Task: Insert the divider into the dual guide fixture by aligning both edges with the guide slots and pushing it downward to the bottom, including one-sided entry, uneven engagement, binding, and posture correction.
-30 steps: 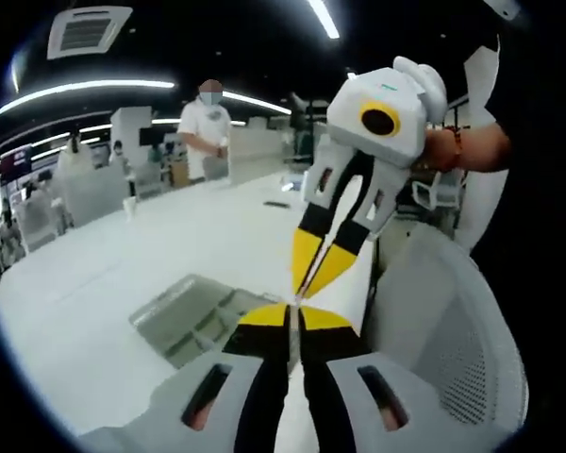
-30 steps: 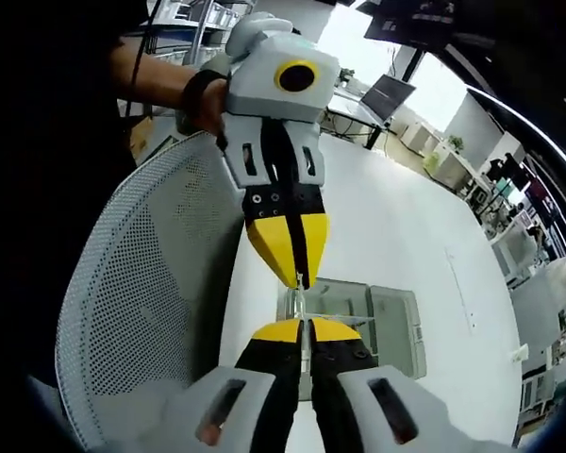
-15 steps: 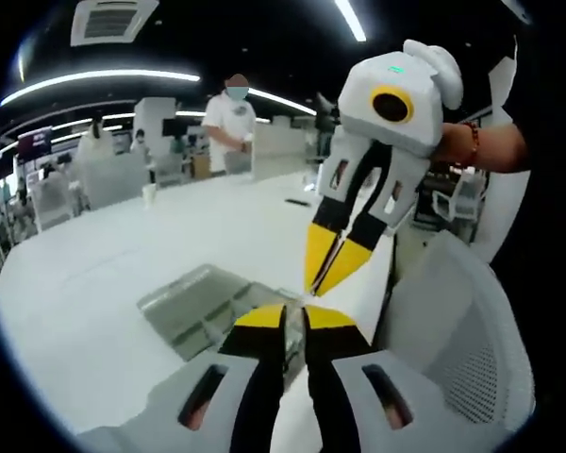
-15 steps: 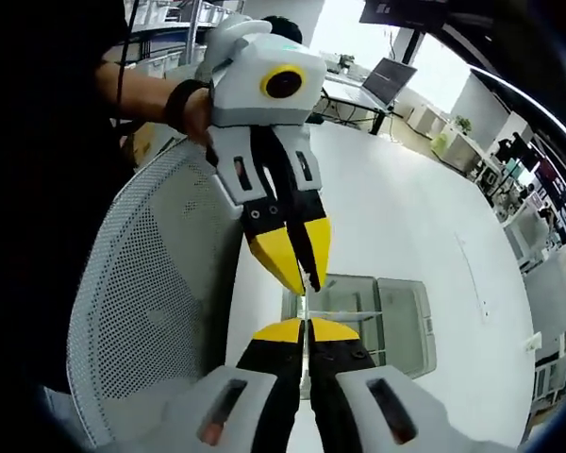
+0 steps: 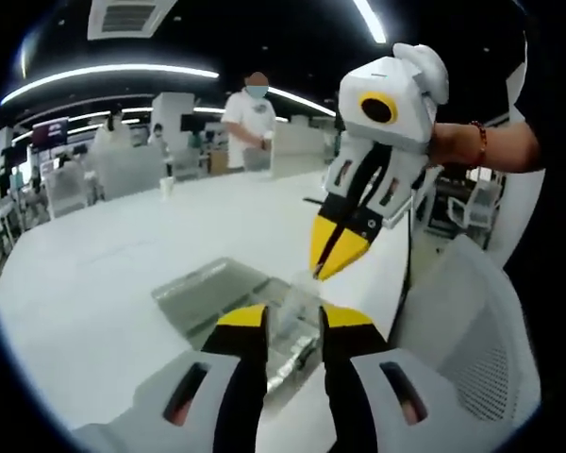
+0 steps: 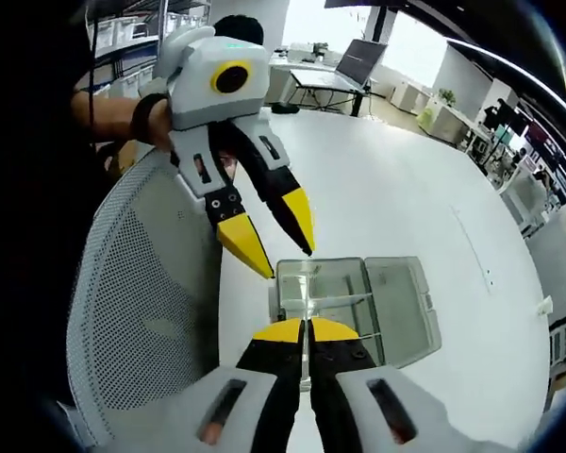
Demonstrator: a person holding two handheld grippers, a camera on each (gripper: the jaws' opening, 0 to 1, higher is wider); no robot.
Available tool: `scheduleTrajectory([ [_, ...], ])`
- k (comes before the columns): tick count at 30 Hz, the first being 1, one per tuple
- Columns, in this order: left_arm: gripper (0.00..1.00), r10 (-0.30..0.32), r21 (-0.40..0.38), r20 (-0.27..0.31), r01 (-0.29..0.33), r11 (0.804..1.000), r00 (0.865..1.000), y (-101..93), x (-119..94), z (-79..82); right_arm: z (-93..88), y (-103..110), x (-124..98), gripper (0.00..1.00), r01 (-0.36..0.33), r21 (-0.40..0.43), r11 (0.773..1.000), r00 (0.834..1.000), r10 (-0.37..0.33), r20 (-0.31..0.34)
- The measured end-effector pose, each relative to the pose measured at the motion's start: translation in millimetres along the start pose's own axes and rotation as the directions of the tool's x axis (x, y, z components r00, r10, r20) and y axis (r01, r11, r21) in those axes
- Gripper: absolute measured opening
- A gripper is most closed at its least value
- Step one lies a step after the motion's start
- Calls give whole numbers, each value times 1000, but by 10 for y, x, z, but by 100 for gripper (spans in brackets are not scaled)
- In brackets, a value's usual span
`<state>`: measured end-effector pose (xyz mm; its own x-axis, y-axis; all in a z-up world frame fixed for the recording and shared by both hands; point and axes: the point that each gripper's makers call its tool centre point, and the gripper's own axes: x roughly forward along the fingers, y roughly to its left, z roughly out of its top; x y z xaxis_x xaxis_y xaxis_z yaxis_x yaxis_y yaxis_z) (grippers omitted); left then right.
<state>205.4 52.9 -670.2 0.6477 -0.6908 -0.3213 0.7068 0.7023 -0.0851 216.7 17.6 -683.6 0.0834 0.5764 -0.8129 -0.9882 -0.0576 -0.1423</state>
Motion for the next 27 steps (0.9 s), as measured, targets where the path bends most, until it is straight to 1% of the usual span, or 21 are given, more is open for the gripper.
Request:
scheduleTrajectory([
  [3, 23, 5, -10, -7, -5, 1000, 1000, 24, 16, -34, -6, -39, -3, 0, -9, 39, 999, 1000, 9, 15],
  [7, 28, 8, -26, 2, -8, 1000, 1000, 40, 29, -49, -48, -86, 18, 0, -22, 70, 997, 1000, 21, 22],
  [9, 28, 9, -30, 1, -9, 1000, 1000, 48, 42, -66, -68, -112, 43, 0, -24, 81, 996, 999, 21, 27],
  [11, 29, 9, -39, 2, -8, 999, 1000, 58, 58, -86, -90, -124, 58, 0, -27, 84, 996, 999, 25, 28],
  [12, 30, -3, -63, -2, 3, 998, 1000, 44, 75, -102, -94, -137, 63, 0, -25, 83, 996, 999, 22, 34],
  [13, 30, 3, -64, -4, -3, 998, 1000, 53, 83, -104, -81, -143, 71, 0, -31, 76, 997, 998, 27, 55],
  [14, 30, 5, -63, -3, -5, 998, 1000, 48, 85, -95, -85, -133, 75, 0, -42, 83, 996, 998, 37, 57],
  [17, 33, 2, -74, 11, -1, 997, 1000, 19, 90, -53, -69, -150, 87, 0, -41, 85, 996, 997, 35, 71],
  [21, 36, 1, -72, 5, -1, 997, 1000, 4, 86, -71, -72, -206, 112, 0, -30, 82, 996, 996, 23, 85],
  [23, 38, 15, -77, 7, -15, 997, 1000, 29, 78, -81, -83, -219, 138, 0, -44, 89, 995, 995, 36, 94],
  [26, 43, 36, -86, 5, -35, 996, 999, 68, 67, -90, -101, -248, 166, 0, -44, 88, 995, 995, 36, 92],
  [27, 45, 52, -82, 6, -51, 995, 999, 101, 60, -87, -100, -259, 172, 0, -45, 92, 995, 995, 36, 95],
])
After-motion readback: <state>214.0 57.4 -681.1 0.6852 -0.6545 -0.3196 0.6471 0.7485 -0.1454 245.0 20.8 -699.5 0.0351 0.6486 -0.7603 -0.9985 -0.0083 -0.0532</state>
